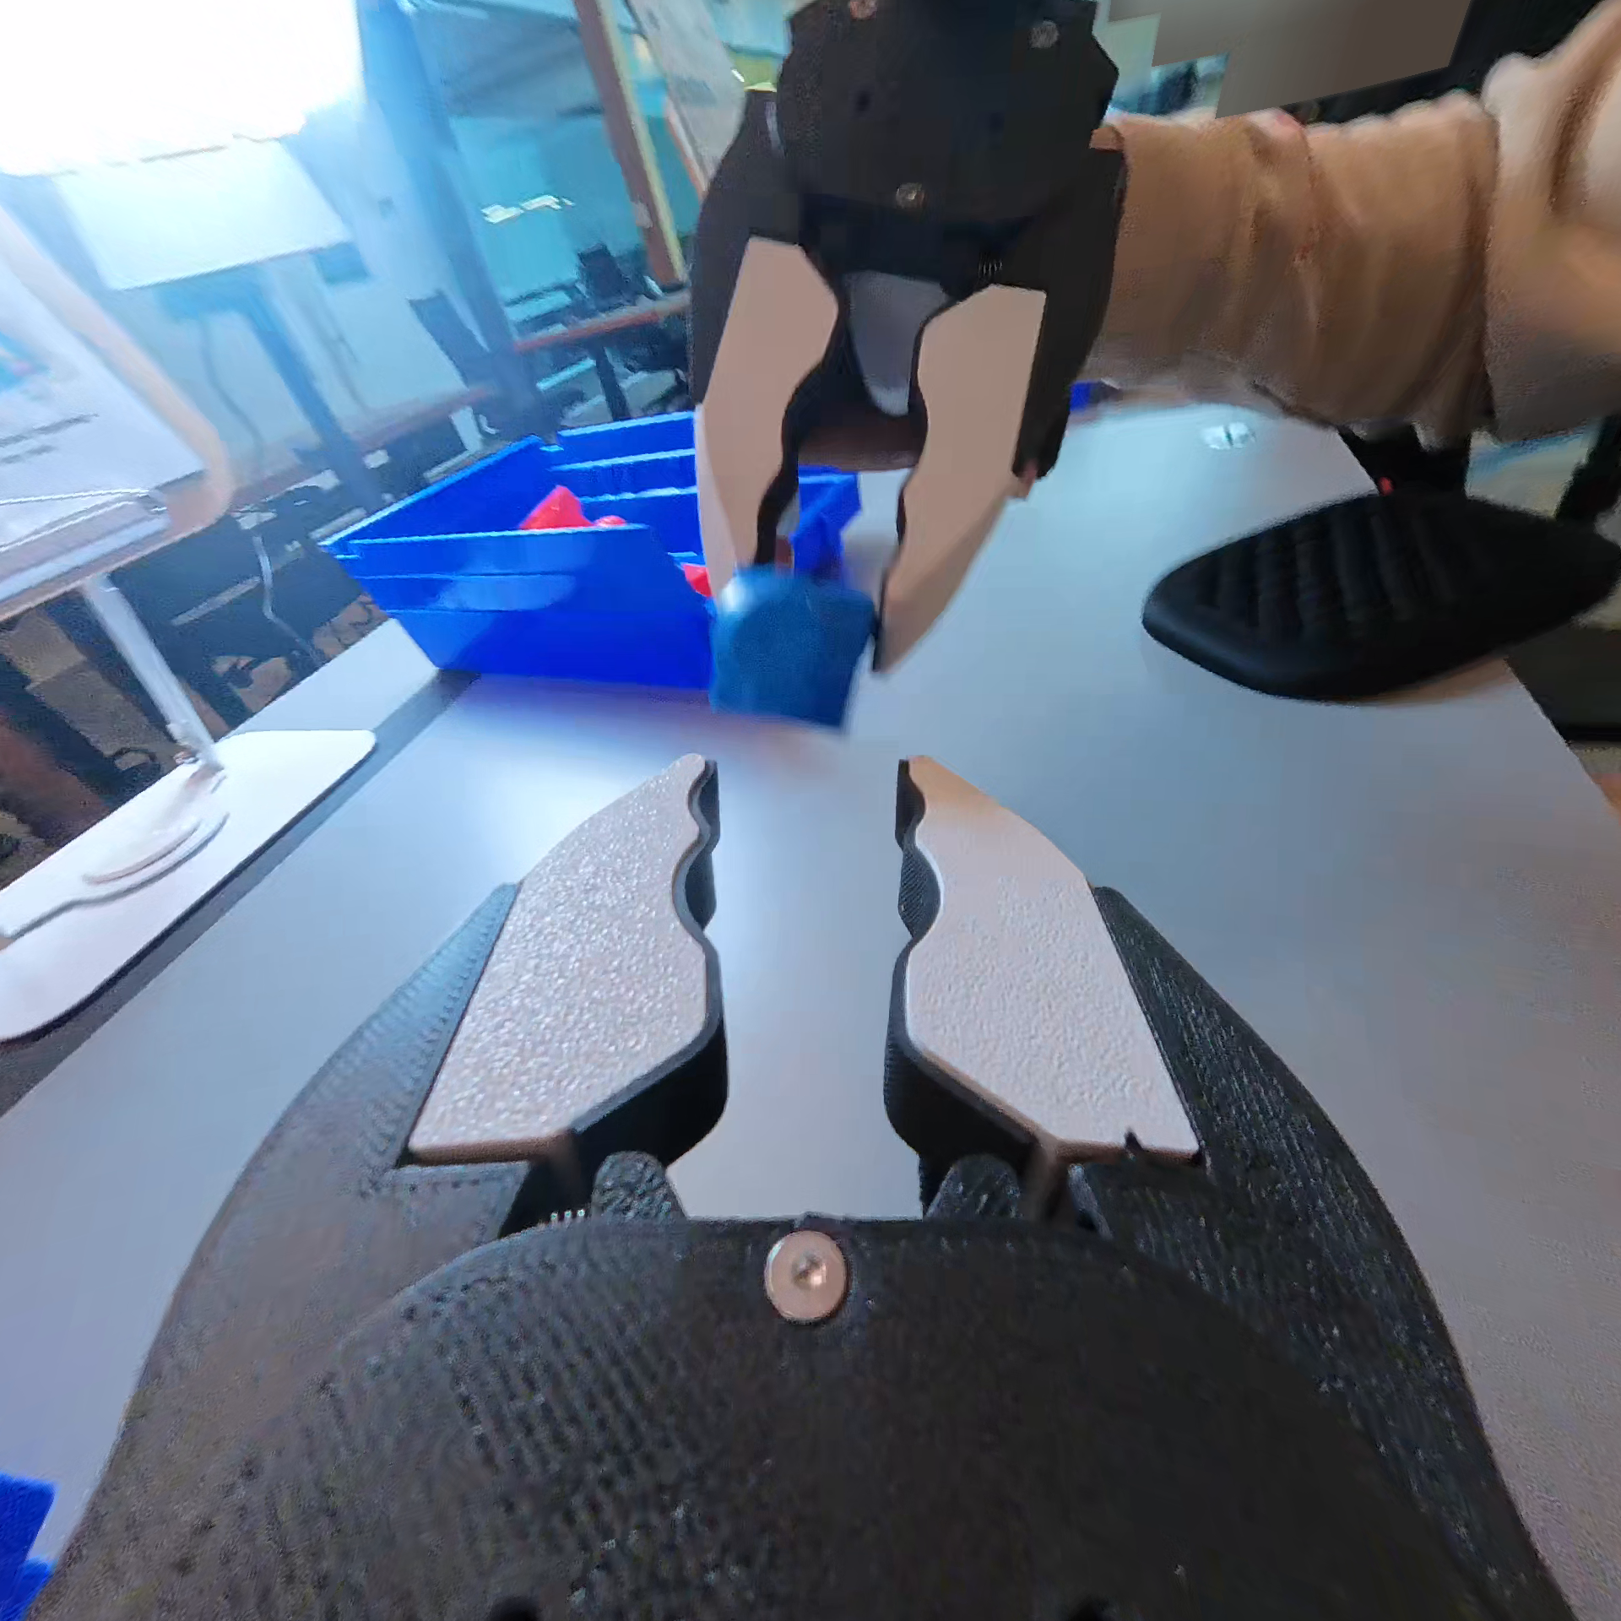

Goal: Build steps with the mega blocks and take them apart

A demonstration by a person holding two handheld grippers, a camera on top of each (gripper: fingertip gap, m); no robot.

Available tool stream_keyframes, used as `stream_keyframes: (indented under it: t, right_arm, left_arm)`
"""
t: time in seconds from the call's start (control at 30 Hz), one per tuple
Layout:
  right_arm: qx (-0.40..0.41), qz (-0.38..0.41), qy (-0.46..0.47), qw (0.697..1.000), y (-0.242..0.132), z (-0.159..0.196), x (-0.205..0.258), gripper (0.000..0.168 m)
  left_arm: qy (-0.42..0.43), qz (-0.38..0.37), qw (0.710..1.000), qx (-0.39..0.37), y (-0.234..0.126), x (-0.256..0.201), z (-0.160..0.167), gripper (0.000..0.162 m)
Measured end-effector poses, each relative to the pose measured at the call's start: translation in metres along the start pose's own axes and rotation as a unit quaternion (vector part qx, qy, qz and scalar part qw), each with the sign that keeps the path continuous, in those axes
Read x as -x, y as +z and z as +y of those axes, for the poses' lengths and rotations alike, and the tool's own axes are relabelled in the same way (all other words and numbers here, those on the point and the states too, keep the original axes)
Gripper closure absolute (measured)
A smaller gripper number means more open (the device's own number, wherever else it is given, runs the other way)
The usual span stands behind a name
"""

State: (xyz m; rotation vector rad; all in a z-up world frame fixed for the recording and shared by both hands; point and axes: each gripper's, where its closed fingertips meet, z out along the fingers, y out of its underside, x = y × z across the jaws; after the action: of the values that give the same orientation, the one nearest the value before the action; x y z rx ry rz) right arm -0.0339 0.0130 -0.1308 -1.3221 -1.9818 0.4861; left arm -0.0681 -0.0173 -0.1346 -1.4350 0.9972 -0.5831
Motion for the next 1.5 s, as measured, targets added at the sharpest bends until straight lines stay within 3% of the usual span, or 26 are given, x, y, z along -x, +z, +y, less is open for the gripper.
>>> stream_keyframes:
  t: [0.13, 0.27, 0.4, 0.57, 0.67, 0.87, 1.0, 1.07, 1.17, 1.27, 1.4, 1.5]
  right_arm:
    - [0.007, 0.16, 0.134, 0.978, -0.065, 0.051, -0.106, 0.134]
    - [0.136, 0.247, 0.28, 0.918, -0.096, 0.167, -0.176, 0.134]
    - [0.202, 0.214, 0.362, 0.884, -0.067, 0.232, -0.185, 0.134]
    - [0.286, 0.101, 0.362, 0.881, -0.034, 0.252, -0.153, 0.131]
    - [0.289, 0.064, 0.365, 0.883, -0.033, 0.249, -0.14, 0.127]
    - [0.198, 0.117, 0.364, 0.903, -0.061, 0.219, -0.151, 0.125]
    - [0.097, 0.154, 0.33, 0.926, -0.079, 0.171, -0.139, 0.125]
    - [0.049, 0.159, 0.309, 0.936, -0.085, 0.143, -0.123, 0.125]
    - [0.008, 0.155, 0.279, 0.948, -0.086, 0.112, -0.09, 0.125]
    - [-0.013, 0.15, 0.25, 0.957, -0.082, 0.092, -0.057, 0.126]
    - [-0.054, 0.119, 0.249, 0.96, -0.069, 0.072, -0.022, 0.127]
    - [-0.085, 0.088, 0.259, 0.958, -0.057, 0.059, -0.005, 0.129]
  left_arm:
    - [-0.054, -0.018, 0.998, -0.032, -0.011, 0.02, -0.008, 0.127]
    - [-0.044, -0.02, 0.999, -0.013, -0.008, 0.019, -0.001, 0.13]
    - [-0.023, -0.011, 1.0, 0.011, -0.001, 0.011, 0.009, 0.131]
    - [-0.031, -0.009, 0.999, 0.022, 0.001, 0.013, 0.017, 0.131]
    - [-0.039, -0.012, 0.999, 0.023, 0.0, 0.016, 0.02, 0.131]
    - [-0.047, -0.034, 0.998, 0.027, -0.005, 0.03, 0.021, 0.129]
    - [-0.039, -0.115, 0.992, 0.034, -0.032, 0.077, 0.006, 0.129]
    - [-0.05, -0.167, 0.982, 0.074, -0.059, 0.116, 0.003, 0.127]
    - [-0.06, -0.267, 0.947, 0.17, -0.119, 0.188, 0.013, 0.121]
    - [-0.083, -0.344, 0.894, 0.276, -0.184, 0.254, 0.036, 0.121]
    - [-0.132, -0.355, 0.81, 0.449, -0.25, 0.303, 0.09, 0.113]
    - [-0.162, -0.325, 0.766, 0.53, -0.269, 0.314, 0.129, 0.108]
